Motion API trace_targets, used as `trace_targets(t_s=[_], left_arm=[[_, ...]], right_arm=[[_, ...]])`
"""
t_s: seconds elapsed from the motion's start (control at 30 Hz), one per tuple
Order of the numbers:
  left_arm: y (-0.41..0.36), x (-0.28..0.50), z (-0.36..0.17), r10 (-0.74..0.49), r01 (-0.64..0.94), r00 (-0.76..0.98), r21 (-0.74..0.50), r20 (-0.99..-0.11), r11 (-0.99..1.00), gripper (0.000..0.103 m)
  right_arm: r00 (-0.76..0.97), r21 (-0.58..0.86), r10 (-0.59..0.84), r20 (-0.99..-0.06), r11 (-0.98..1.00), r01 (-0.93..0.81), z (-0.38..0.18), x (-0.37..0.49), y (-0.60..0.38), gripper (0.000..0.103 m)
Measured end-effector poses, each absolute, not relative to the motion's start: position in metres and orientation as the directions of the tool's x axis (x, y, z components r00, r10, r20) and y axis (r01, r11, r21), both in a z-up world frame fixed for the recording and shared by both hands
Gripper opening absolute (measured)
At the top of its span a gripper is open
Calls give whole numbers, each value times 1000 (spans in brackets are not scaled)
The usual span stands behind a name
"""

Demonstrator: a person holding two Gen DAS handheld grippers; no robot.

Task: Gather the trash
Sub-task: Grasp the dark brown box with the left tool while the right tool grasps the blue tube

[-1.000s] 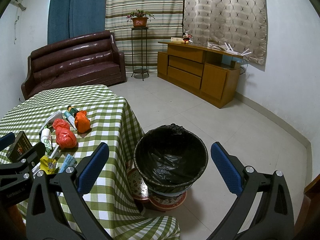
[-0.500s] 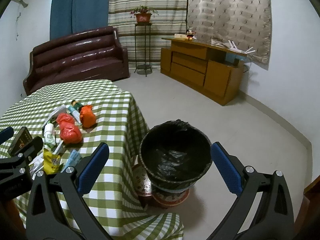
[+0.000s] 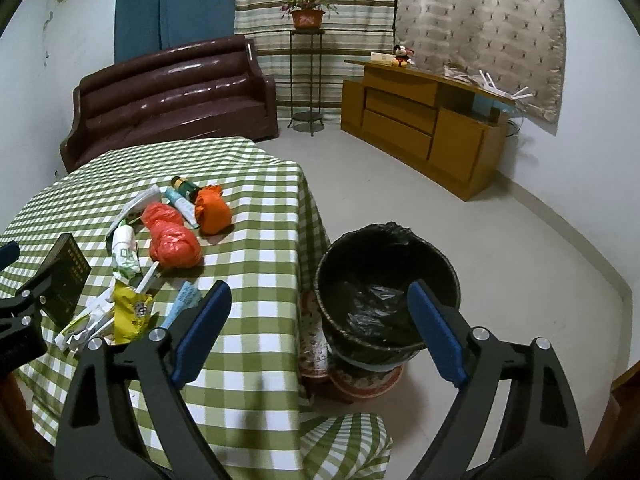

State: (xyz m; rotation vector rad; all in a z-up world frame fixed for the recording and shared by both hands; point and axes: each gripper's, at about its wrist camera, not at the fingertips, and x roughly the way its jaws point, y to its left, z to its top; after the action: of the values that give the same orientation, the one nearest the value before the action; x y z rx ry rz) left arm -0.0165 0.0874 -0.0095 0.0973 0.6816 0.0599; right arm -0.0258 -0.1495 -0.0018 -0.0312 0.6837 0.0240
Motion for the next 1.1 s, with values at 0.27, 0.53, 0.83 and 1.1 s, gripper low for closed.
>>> trace_targets(t_s=[0.27,0.53,0.83,1.1], left_arm=[[114,-14,-17,84,-29,755,95,-650,995,96],[126,-3,-25,62,-1,730,89,-681,996,67],[137,5,-37,8,34,698,44,-716,998,29],[142,0,-36,4,40,709,46,-706,998,24]], right_arm=[[761,-27,21,-649,998,-51,-7,-21,-127,87],[745,-27,32,-667,997,-68,-13,-18,-106,87],[720,-3,53,-692,997,-76,-21,-17,-89,80],[680,4,72,-730,995,-101,-32,-16,-74,67]])
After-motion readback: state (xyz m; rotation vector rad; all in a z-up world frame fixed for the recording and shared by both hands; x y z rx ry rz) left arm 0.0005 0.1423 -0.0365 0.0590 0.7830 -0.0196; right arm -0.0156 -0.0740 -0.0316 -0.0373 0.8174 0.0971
